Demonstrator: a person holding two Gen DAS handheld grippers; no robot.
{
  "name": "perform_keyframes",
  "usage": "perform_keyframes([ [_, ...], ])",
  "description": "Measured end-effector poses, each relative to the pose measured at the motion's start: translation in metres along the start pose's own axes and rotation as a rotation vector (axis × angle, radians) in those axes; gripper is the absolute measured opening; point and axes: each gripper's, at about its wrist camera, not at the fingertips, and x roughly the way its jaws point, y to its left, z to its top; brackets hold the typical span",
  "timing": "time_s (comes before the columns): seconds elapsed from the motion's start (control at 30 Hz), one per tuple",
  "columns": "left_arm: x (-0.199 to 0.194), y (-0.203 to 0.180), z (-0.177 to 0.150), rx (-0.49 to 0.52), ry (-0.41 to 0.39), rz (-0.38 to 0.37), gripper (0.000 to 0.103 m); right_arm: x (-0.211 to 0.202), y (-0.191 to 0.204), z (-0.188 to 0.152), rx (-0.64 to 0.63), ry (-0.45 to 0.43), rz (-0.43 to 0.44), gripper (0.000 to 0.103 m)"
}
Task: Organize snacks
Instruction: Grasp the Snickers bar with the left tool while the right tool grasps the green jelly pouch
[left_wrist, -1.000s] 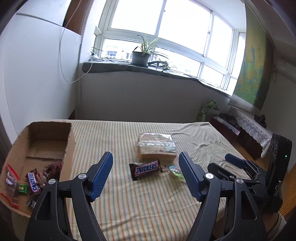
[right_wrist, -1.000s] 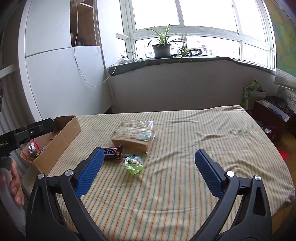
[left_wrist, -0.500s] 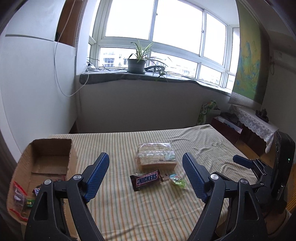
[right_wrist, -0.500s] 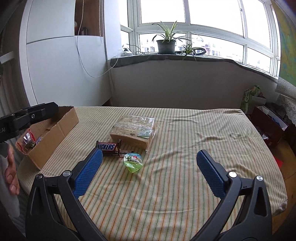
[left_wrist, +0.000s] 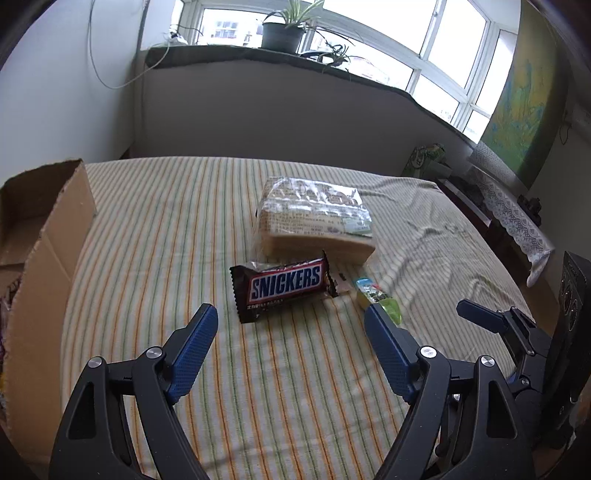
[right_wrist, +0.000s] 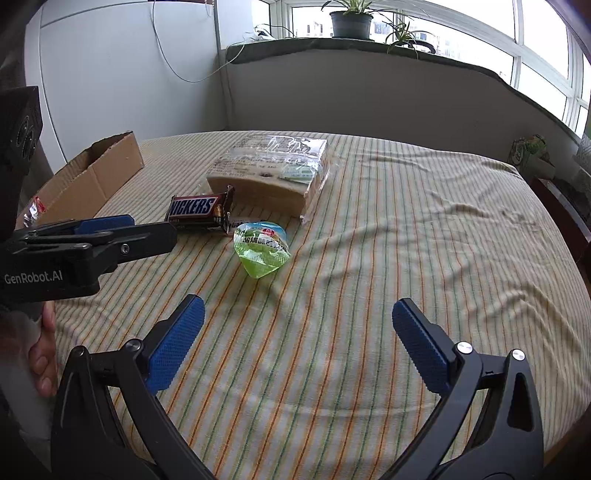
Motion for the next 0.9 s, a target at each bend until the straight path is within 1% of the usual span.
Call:
perform_keyframes([
  [0.1,0.011,0.006,-0.006,-0.033,0.042,0.01,0.082,0.005,-0.002,-0.001,0.005,0.012,0.001,0.103],
  [0.2,0.016,0.009,-0.004,-0.063,0.064,0.001,0.082,0.009,-0.005,0.002,0.008,0.018,0.005,0.103],
  [0.5,0.031,0.008,0.011,-0.063,0.094,-0.004,0.082,0.023,0.0,0.023,-0.044,0.021,0.025,0.103],
  [0.63,0.038,0.01,0.017,-0.063,0.102,-0.002,0.082,0.031,0.005,0.033,-0.074,0.03,0.047,0.103],
  [0.7,0.041,0.011,0.019,-0.067,0.1,-0.007,0.082,0.036,0.009,0.038,-0.096,0.037,0.062,0.098],
  [0.77,0.044,0.011,0.021,-0.069,0.097,-0.014,0.082,0.041,0.013,0.042,-0.117,0.046,0.07,0.085],
  [0.8,0.044,0.013,0.022,-0.068,0.095,-0.018,0.082,0.044,0.015,0.043,-0.126,0.051,0.075,0.081],
  [0.83,0.044,0.014,0.023,-0.068,0.092,-0.023,0.082,0.047,0.016,0.043,-0.133,0.056,0.079,0.068],
  [0.87,0.046,0.013,0.024,-0.066,0.089,-0.03,0.082,0.05,0.017,0.044,-0.136,0.06,0.081,0.047],
  [0.9,0.046,0.014,0.024,-0.067,0.085,-0.041,0.081,0.051,0.017,0.044,-0.134,0.059,0.081,0.041],
])
